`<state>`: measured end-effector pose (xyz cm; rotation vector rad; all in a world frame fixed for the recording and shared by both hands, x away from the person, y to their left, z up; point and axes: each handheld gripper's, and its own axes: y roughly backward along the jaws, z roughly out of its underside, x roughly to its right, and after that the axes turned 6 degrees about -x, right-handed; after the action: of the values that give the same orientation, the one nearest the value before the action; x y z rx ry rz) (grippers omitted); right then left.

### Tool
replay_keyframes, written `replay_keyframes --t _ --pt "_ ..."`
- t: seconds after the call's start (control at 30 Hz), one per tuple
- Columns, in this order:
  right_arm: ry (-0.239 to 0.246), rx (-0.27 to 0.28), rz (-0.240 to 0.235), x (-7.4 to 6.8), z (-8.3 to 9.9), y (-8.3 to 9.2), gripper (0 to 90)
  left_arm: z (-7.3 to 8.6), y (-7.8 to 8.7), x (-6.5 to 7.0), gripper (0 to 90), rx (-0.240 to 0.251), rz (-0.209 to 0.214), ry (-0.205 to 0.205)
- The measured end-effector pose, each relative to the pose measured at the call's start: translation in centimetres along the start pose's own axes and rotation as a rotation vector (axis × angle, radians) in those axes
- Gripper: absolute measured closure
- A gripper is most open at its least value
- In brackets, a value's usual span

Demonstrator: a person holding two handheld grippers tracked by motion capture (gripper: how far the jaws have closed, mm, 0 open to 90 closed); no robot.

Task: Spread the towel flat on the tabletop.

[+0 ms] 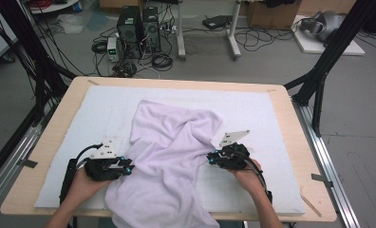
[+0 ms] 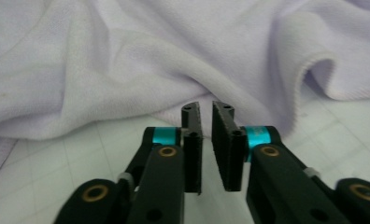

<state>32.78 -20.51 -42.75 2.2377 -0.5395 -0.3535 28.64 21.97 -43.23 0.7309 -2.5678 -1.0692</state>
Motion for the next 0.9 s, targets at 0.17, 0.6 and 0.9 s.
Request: replay_keyframes --t 0.17,0.6,0.9 --pt "0.0 -0.026 -0.004 -0.2 -0.8 -2.2 66.8 0.1 -0.3 -0.6 54.7 -0.006 0.004 0.031" --pt "0.004 -0.021 -0.012 0.0 -0.6 -2.2 88.9 0.1 -0.9 -0.6 82.8 -0.043 -0.029 0.007" --pt "0.009 -0.012 0.009 0.8 -0.1 1.9 89.0 -0.6 0.6 0.4 83.5 0.032 -0.007 -0.003"
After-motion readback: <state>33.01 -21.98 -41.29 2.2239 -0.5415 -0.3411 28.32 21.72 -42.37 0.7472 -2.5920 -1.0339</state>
